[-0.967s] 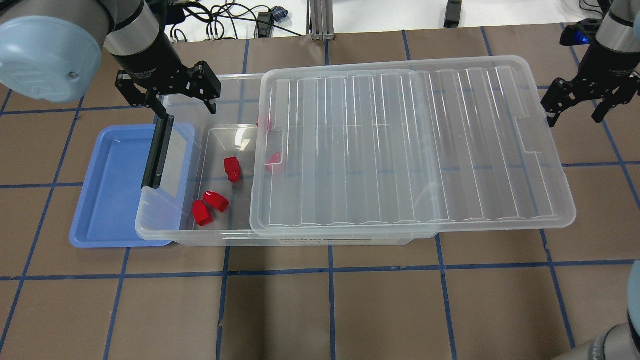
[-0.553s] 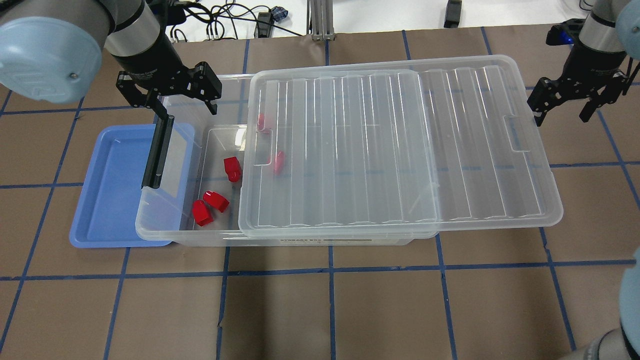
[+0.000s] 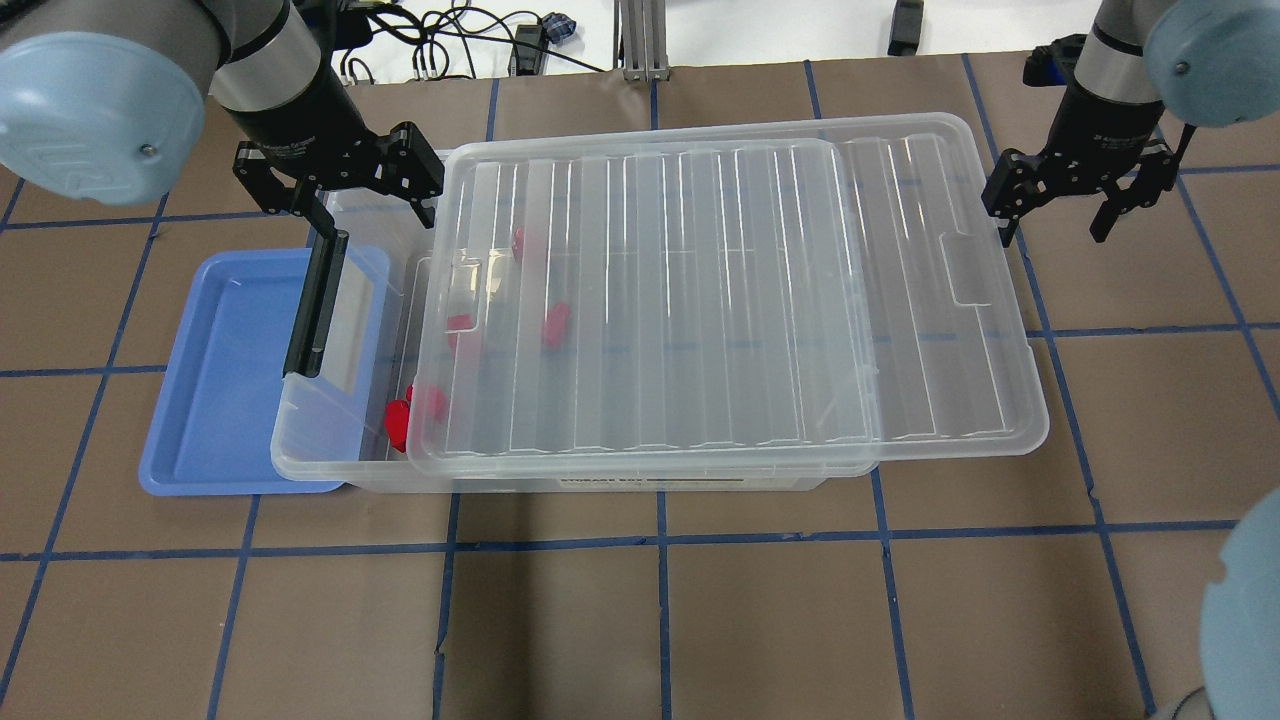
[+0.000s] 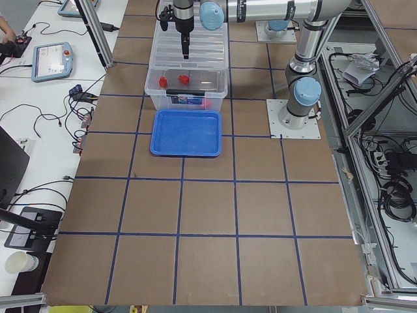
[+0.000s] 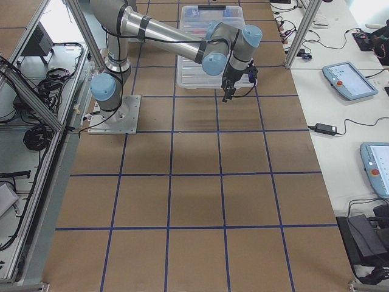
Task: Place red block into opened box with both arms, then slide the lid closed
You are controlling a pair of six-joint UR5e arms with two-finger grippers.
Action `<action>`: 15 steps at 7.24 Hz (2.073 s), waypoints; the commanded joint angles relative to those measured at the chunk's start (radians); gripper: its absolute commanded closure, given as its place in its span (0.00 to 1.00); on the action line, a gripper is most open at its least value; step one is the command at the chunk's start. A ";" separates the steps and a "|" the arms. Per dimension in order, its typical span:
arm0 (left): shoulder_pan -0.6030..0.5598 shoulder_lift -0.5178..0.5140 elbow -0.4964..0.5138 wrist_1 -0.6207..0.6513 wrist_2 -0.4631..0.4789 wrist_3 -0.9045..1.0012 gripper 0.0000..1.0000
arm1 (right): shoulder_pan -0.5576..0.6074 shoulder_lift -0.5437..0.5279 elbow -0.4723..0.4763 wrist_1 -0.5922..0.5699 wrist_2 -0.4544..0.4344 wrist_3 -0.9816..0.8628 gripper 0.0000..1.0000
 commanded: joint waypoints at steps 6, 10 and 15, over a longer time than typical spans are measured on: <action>0.005 0.026 0.009 -0.027 0.009 0.020 0.00 | 0.137 0.006 0.000 -0.009 0.029 0.184 0.00; 0.005 0.028 0.006 -0.028 0.010 0.018 0.00 | 0.137 0.006 0.000 -0.004 0.060 0.217 0.00; 0.005 0.041 0.012 -0.040 0.010 0.018 0.00 | 0.137 -0.159 -0.015 0.043 0.052 0.213 0.00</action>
